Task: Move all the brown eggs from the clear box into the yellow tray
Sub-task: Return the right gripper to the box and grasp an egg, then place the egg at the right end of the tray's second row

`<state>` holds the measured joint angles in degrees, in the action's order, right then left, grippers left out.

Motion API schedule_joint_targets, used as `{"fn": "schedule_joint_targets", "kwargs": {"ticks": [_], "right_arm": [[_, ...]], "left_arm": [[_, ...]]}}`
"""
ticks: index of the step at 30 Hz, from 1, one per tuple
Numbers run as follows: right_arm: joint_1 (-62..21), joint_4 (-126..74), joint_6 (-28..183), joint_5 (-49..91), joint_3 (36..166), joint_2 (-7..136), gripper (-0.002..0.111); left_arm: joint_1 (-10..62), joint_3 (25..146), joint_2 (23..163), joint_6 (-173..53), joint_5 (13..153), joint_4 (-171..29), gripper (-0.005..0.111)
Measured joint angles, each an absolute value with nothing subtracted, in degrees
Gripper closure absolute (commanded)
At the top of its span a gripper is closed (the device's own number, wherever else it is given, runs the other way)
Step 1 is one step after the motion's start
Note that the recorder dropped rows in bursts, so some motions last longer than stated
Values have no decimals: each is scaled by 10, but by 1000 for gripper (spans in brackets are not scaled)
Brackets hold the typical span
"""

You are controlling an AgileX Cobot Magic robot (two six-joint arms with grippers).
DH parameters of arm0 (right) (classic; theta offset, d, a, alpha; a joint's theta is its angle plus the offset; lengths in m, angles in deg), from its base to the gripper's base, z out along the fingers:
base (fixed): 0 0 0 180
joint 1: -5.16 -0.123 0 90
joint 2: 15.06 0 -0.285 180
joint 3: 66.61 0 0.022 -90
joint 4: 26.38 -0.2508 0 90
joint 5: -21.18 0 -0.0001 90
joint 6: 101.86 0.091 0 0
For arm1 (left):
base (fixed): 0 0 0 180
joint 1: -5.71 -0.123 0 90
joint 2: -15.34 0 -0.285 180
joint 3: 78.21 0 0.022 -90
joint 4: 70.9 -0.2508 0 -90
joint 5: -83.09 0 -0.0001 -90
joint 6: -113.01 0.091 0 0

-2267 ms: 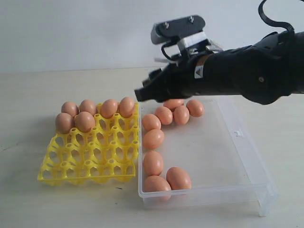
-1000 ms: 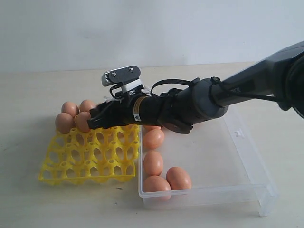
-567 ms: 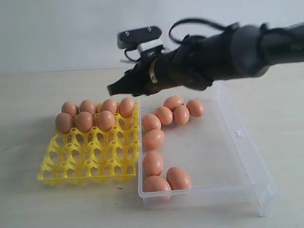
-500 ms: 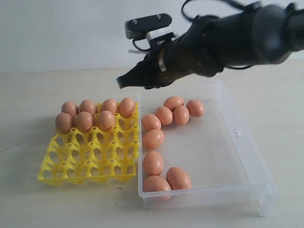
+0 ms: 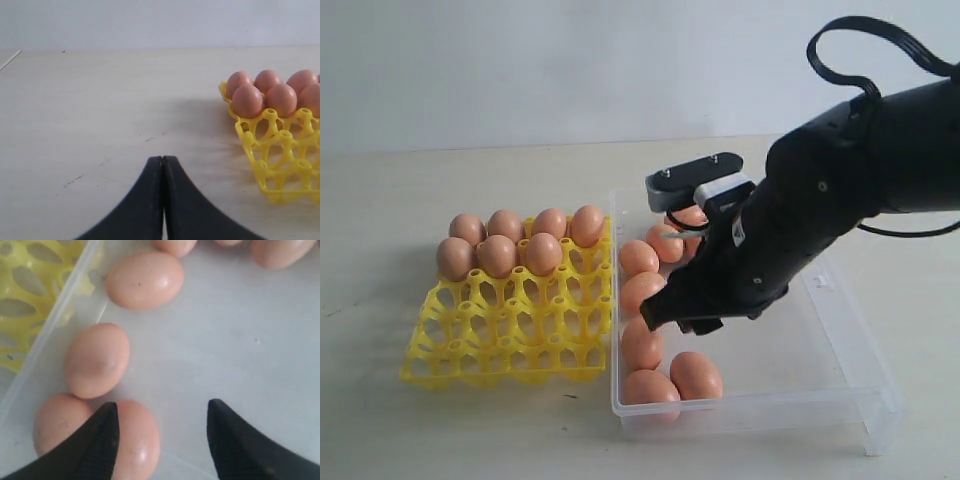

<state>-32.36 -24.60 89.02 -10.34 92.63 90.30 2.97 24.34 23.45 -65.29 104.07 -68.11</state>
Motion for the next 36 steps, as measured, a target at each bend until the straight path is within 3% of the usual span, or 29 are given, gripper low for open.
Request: {"fn": "schedule_joint_targets", "kwargs": {"ticks": [21,23,27,28,34,36], "right_arm": [[-344,-291,886,-66,896,955,52],[-344,-288,886,-64,896,969,60],[-344,-289,886,-64,896,980,102],[-344,-291,886,-65,896,978,108],[-344,-291,858,-57,903,922,108],[-344,-291,844,3,906,878,108]], "left_arm": [[30,243,234,-653,1041,-681,107],[30,243,234,-653,1041,-681,107],[30,243,234,-653,1041,-681,107],[30,243,234,-653,1041,-681,107],[30,243,234,-653,1041,-681,107],[30,243,234,-653,1041,-681,107]]}}
